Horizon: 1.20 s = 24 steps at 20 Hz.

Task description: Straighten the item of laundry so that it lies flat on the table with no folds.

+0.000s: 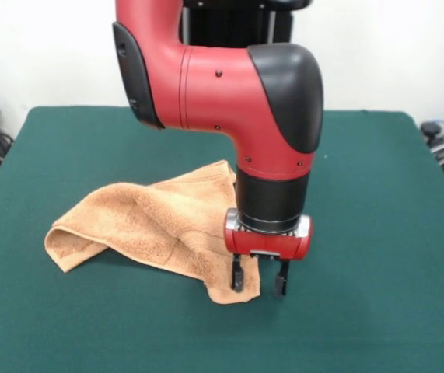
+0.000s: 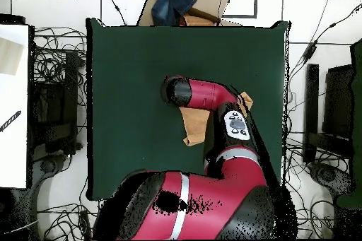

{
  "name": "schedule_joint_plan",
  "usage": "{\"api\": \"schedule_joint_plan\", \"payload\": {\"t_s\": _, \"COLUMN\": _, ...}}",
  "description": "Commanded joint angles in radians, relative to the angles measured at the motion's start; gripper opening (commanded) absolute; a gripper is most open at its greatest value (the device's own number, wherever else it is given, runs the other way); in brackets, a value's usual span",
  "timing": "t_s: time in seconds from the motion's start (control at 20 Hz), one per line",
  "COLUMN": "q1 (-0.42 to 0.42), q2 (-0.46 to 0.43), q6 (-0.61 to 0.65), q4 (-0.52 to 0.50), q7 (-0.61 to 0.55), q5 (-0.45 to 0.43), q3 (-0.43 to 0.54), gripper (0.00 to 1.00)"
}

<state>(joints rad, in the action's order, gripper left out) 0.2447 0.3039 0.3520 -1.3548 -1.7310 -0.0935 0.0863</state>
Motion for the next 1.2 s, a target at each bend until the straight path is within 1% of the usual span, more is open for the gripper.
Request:
{"api": "schedule_joint_plan", "payload": {"t_s": 0.05, "q1": 0.02, "q2": -0.05, "q6": -0.058, "q4": -0.058, "q7": -0.073, "q5": -0.05, "q3": 0.046, "gripper": 1.0}}
{"api": "schedule_joint_plan", "payload": {"t_s": 0.25, "q1": 0.04, "q2": -0.053, "q6": -0.136, "q4": -0.067, "q7": -0.072, "q5": -0.066, "q3": 0.075, "gripper": 1.0}}
{"api": "schedule_joint_plan", "payload": {"t_s": 0.3, "q1": 0.046, "q2": -0.053, "q6": -0.158, "q4": -0.073, "q7": -0.076, "q5": -0.068, "q3": 0.082, "gripper": 0.0}}
{"api": "schedule_joint_plan", "payload": {"t_s": 0.85, "q1": 0.056, "q2": -0.054, "q6": -0.152, "q4": -0.073, "q7": -0.051, "q5": -0.064, "q3": 0.096, "gripper": 0.0}}
{"api": "schedule_joint_plan", "payload": {"t_s": 0.95, "q1": 0.044, "q2": -0.056, "q6": -0.072, "q4": -0.062, "q7": -0.04, "q5": -0.045, "q3": 0.082, "gripper": 0.0}}
{"api": "schedule_joint_plan", "payload": {"t_s": 1.1, "q1": 0.046, "q2": -0.029, "q6": -0.052, "q4": -0.093, "q7": -0.041, "q5": -0.037, "q3": 0.097, "gripper": 0.0}}
{"api": "schedule_joint_plan", "payload": {"t_s": 1.15, "q1": 0.043, "q2": -0.011, "q6": -0.066, "q4": -0.112, "q7": -0.05, "q5": -0.037, "q3": 0.1, "gripper": 0.0}}
{"api": "schedule_joint_plan", "payload": {"t_s": 1.2, "q1": 0.033, "q2": 0.007, "q6": -0.054, "q4": -0.123, "q7": -0.056, "q5": -0.033, "q3": 0.096, "gripper": 0.0}}
